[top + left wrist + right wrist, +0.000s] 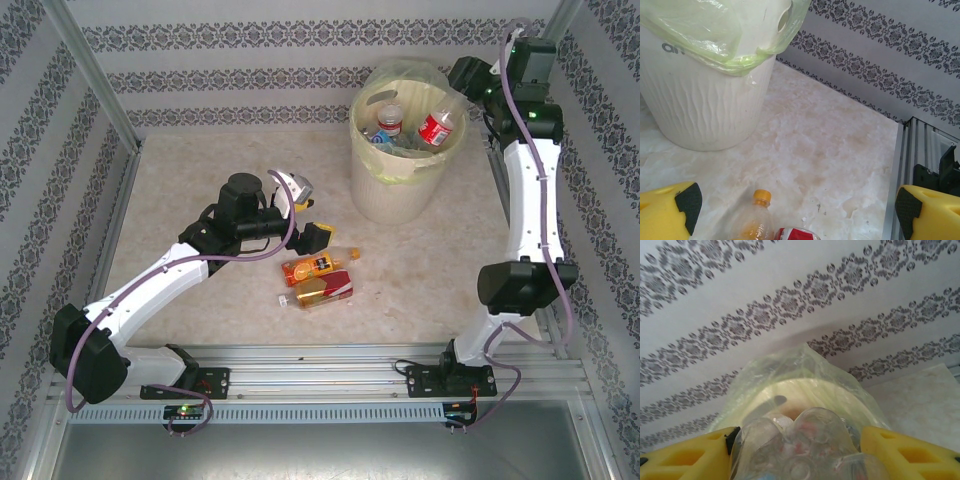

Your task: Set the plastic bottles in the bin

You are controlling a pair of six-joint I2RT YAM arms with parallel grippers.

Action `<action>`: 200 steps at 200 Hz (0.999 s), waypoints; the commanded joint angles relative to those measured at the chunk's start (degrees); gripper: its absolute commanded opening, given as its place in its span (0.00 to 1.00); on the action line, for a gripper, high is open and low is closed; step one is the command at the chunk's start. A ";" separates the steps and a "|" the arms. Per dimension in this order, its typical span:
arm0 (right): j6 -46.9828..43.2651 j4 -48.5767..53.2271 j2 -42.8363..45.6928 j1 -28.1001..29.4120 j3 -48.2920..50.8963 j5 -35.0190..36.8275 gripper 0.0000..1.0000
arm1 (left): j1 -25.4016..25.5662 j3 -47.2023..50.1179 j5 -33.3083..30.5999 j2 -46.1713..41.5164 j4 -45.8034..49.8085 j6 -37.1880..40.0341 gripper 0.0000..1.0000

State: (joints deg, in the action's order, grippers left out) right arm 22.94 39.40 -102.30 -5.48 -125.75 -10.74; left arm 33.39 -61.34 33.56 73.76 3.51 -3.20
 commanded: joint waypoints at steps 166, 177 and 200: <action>-8.11 12.64 -13.28 4.82 -10.37 -0.91 0.71 | 0.70 0.50 -1.27 0.25 -0.53 2.85 1.00; -7.91 12.44 -13.27 4.82 -10.93 -0.79 0.76 | 0.72 0.44 -1.37 0.25 -0.46 2.94 1.00; -7.67 13.17 -13.40 4.93 -12.94 -0.94 0.84 | 0.73 0.39 -1.37 0.25 -0.28 3.03 1.00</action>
State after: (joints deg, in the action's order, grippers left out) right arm 15.05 51.03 -115.18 -1.21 -135.39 -11.40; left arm 33.39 -61.30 32.64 73.78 3.53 -1.65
